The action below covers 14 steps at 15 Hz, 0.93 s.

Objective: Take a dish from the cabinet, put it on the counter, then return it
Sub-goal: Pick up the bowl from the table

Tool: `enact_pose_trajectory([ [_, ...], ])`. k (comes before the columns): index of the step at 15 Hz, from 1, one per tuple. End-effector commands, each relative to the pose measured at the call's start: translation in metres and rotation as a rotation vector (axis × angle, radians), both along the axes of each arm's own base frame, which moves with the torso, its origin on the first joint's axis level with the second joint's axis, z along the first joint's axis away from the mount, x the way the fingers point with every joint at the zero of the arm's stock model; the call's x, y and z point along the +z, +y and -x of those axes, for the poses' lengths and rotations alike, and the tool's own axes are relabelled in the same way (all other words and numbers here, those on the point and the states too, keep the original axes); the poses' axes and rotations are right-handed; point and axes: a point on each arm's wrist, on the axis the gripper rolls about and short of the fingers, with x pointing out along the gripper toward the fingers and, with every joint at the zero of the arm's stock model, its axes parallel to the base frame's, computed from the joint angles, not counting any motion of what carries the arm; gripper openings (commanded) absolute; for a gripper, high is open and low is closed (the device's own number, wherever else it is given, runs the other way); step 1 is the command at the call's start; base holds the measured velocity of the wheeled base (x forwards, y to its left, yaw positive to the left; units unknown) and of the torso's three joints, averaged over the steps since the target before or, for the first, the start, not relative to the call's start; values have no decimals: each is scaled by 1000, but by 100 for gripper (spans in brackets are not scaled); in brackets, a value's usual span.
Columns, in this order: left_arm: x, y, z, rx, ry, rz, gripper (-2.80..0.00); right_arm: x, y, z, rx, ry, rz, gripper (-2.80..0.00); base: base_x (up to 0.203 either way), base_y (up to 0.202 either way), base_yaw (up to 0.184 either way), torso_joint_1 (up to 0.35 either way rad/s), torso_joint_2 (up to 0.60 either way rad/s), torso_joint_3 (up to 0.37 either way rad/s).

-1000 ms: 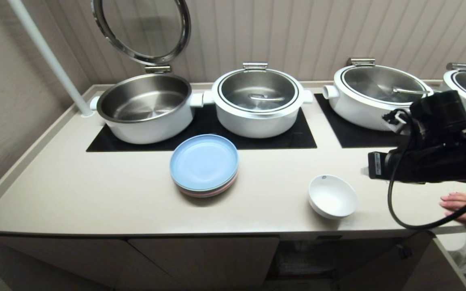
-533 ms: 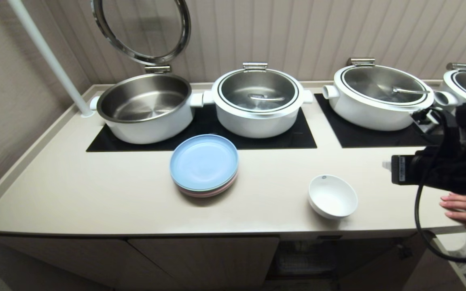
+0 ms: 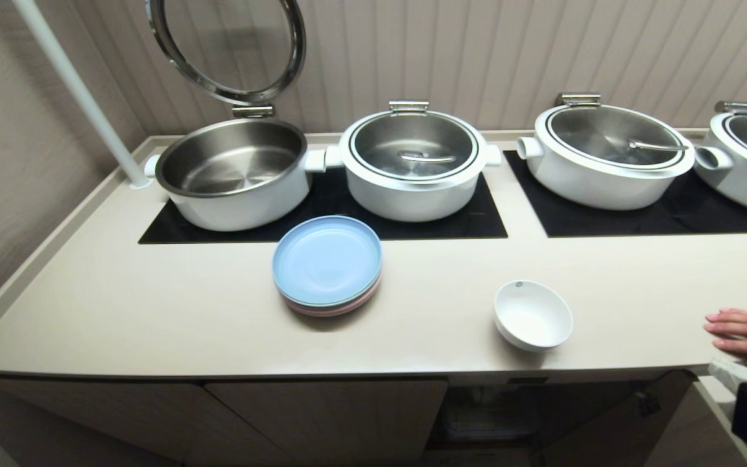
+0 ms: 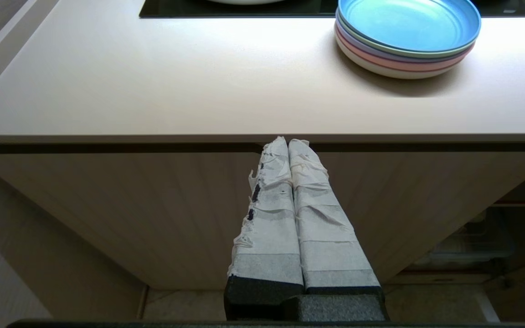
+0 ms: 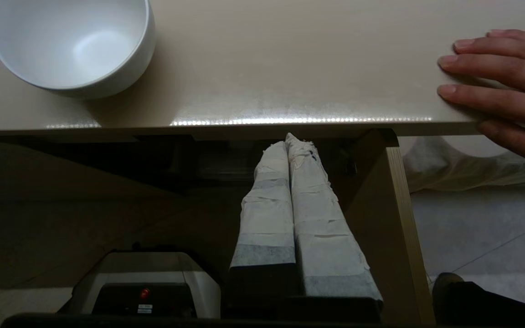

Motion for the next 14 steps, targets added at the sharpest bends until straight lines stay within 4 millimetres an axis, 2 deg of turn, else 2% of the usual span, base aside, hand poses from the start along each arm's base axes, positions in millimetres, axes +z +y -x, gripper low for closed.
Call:
enact_pose_trajectory([
  [1, 0, 0, 0, -1, 0, 1, -280, -12, -3, 44, -19, -123, -3, -280, 0, 0, 0, 0, 0, 0],
  [4, 0, 0, 0, 0, 0, 1, -280, -17, -4, 77, -26, -233, -16, -280, 0, 0, 0, 0, 0, 0],
  [8, 0, 0, 0, -1, 0, 1, -280, -39, -5, 116, -11, -268, -16, -280, 0, 0, 0, 0, 0, 0],
  [10, 0, 0, 0, 0, 0, 1, -280, -51, -4, 128, 18, -266, -22, -280, 0, 0, 0, 0, 0, 0],
  [14, 0, 0, 0, 0, 0, 1, -280, -63, -3, 144, 75, -381, -33, -280, 0, 0, 0, 0, 0, 0],
])
